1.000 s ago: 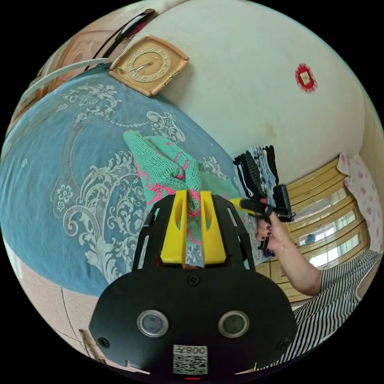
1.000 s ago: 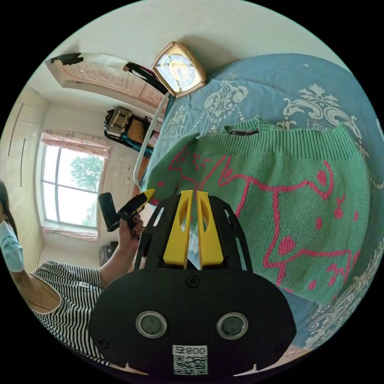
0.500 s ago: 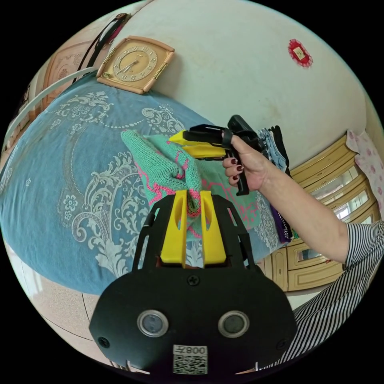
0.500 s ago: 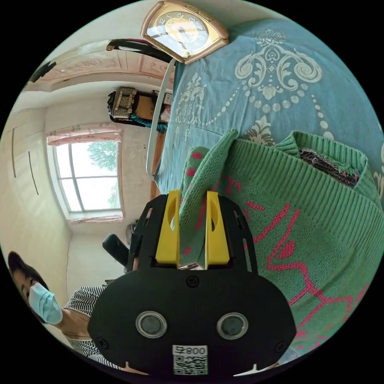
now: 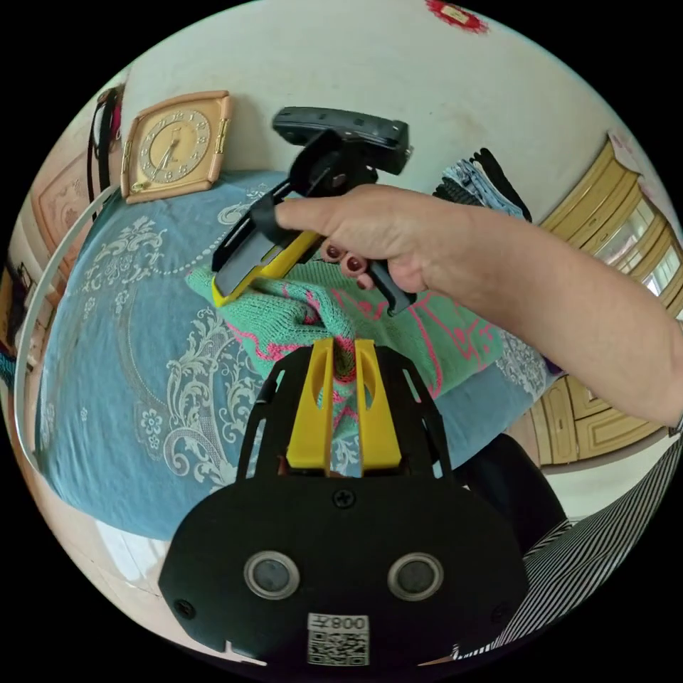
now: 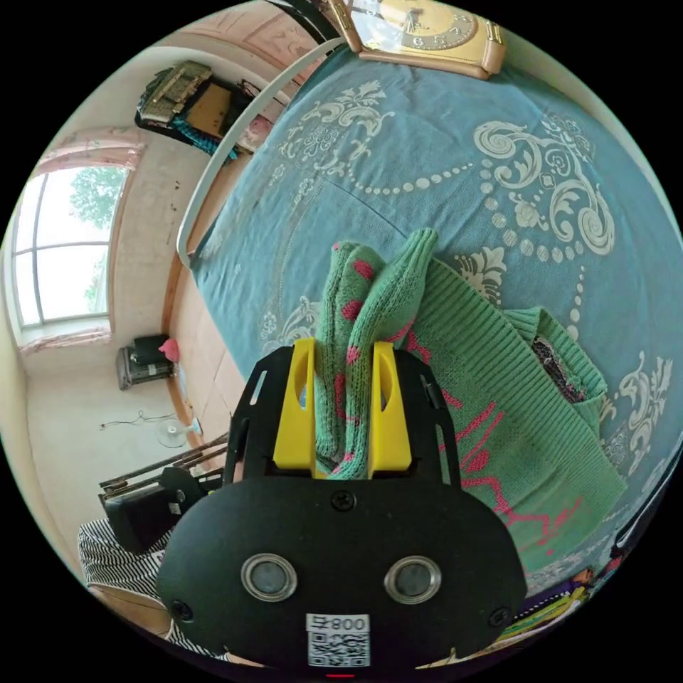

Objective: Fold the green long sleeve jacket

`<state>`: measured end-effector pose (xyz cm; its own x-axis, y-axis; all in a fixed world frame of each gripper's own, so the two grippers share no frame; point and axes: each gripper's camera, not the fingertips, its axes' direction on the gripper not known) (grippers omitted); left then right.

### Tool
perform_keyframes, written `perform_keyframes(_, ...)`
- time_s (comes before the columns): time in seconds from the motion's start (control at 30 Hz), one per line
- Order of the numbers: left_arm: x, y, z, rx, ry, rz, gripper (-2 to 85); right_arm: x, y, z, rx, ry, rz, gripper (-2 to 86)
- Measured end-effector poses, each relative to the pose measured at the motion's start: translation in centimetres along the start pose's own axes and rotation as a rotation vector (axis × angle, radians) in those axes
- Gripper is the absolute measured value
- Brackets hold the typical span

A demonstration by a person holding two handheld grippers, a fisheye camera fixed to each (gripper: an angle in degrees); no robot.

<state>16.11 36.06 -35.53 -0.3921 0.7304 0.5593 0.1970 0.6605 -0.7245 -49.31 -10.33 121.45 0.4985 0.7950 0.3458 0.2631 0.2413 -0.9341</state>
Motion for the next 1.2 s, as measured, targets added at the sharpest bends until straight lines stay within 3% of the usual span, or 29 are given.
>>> perform_keyframes(0.23,5.9,-1.5,2.4,-0.006,-0.029,0.040,5.3,0.9,2.2,-0.4,-0.010,0.152,-0.044,8.1)
perform_keyframes(0.5,14.9,-4.3,3.4,0.073,0.003,0.153,5.3,7.9,11.8,-9.3,0.176,-0.010,-0.051,7.5)
perform_keyframes(0.73,26.1,-8.3,7.1,0.108,0.115,0.341,5.4,18.2,26.0,-18.3,0.337,-0.068,0.010,7.3)
perform_keyframes(1.2,41.3,-12.1,23.2,-0.136,0.173,0.471,5.5,39.8,44.1,-18.0,0.305,-0.113,0.256,7.2)
